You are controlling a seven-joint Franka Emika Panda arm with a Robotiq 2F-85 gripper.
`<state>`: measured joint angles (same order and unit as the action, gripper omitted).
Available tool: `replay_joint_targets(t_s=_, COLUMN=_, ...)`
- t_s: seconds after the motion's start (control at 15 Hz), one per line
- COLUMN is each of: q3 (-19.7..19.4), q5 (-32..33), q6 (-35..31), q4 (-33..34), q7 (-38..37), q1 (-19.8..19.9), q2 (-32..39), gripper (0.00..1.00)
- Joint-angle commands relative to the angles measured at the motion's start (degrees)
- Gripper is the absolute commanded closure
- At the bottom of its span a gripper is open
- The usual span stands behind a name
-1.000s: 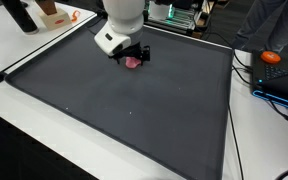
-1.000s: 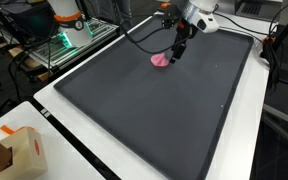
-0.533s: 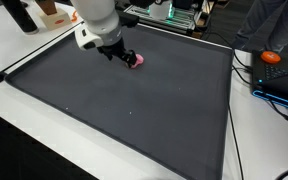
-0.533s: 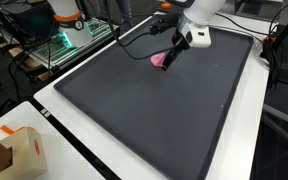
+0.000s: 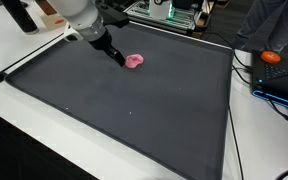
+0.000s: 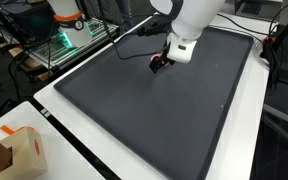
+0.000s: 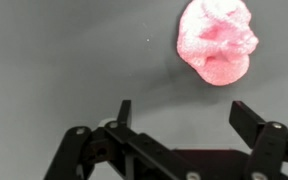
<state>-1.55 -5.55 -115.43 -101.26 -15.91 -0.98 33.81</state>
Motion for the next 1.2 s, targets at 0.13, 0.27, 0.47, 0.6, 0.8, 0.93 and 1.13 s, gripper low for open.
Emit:
replay_joint_targets(t_s=0.13, q3=-1.04, q5=-9.12, q6=0.86, q4=-3.93, q7=-6.97, q1=2.51, q2=-2.07, gripper=0.00)
replay_joint_targets(t_s=0.27, q3=-1.43, q5=-12.44, q6=0.69, q4=-5.63, q7=-8.74, q1=3.47, q2=-2.88, gripper=0.00)
replay_joint_targets(t_s=0.47, q3=-1.90, q5=-17.96, q6=0.80, q4=-8.24, q7=-10.76, q1=5.09, q2=-4.45, gripper=0.00)
replay_joint_targets(t_s=0.6, q3=-2.16, q5=-21.59, q6=1.11, q4=-9.81, q7=-11.90, q1=6.09, q2=-5.34, gripper=0.00)
replay_joint_targets(t_s=0.8, q3=-2.63, q5=-25.17, q6=0.65, q4=-12.16, q7=-12.94, q1=6.78, q2=-6.59, gripper=0.00)
replay_joint_targets(t_s=0.93, q3=-2.75, q5=-27.06, q6=0.45, q4=-13.45, q7=-13.37, q1=7.08, q2=-7.34, gripper=0.00)
replay_joint_targets(t_s=1.13, q3=-3.01, q5=-29.15, q6=0.02, q4=-15.04, q7=-13.71, q1=6.85, q2=-8.33, gripper=0.00)
